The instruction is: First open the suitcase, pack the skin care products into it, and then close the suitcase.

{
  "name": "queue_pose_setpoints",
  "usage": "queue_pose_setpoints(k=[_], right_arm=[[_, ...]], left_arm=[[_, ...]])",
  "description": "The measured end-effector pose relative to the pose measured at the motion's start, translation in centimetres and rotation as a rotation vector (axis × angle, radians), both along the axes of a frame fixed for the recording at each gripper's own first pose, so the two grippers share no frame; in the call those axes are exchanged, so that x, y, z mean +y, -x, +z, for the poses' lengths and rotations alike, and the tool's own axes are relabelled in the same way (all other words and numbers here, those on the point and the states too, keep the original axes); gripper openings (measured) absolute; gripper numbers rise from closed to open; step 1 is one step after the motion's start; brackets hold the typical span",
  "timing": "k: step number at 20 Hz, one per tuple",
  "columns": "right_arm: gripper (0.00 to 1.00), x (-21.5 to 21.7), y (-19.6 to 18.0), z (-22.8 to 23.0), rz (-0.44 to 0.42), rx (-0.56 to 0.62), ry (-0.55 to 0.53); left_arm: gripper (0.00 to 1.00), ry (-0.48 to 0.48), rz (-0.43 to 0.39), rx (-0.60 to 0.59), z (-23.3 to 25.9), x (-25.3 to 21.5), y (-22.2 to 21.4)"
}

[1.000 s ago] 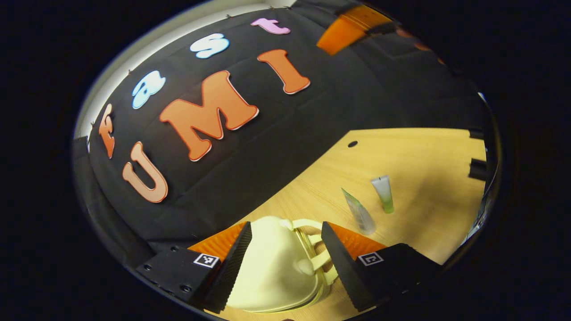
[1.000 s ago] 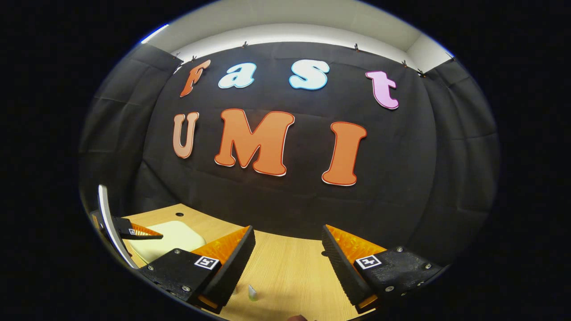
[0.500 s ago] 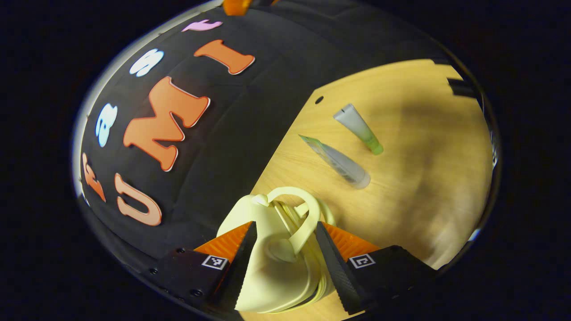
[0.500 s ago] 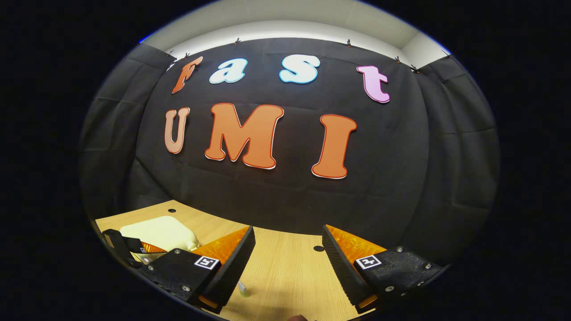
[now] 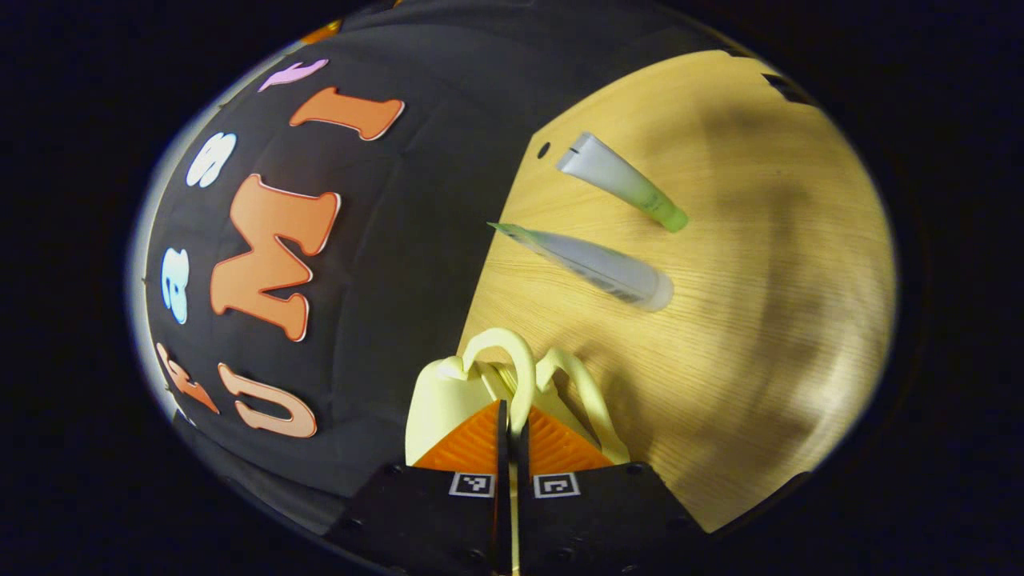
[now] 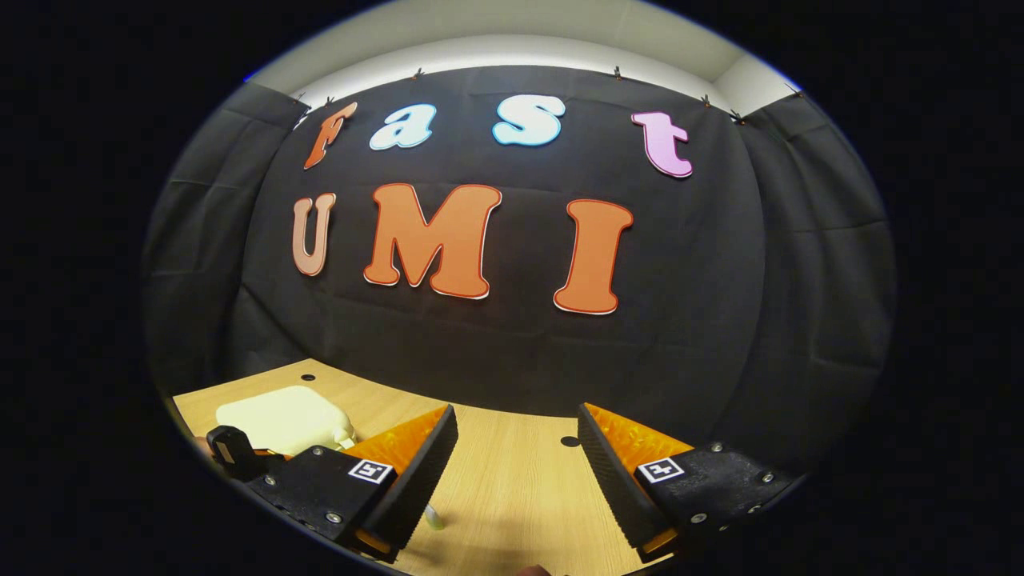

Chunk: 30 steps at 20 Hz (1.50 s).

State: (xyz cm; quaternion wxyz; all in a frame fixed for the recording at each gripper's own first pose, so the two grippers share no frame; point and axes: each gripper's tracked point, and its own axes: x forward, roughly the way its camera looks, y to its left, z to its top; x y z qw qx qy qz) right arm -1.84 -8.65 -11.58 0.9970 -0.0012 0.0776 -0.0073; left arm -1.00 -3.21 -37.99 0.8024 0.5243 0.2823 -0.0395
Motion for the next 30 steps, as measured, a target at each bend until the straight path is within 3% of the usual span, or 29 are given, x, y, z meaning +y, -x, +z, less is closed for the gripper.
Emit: queue_pose_setpoints(k=[2, 16, 30], right_arm=[[0.95, 0.1, 0.2, 0.0, 0.002, -0.002, 0.003], [0.95, 4.7, 1.2, -0.4, 0.057, 0.036, 0.054], [0.95, 11.8, 1.3, -0.8, 0.039, 0.081, 0.045]], left_arm=[[0.04, 0.102, 0.041, -0.02, 0.9, 0.1, -0.2], [0.03, 0.578, 0.321, -0.277, 9.2, 4.6, -0.2], [0.03, 0.689, 0.511, -0.443, 10.4, 8.3, 0.1]])
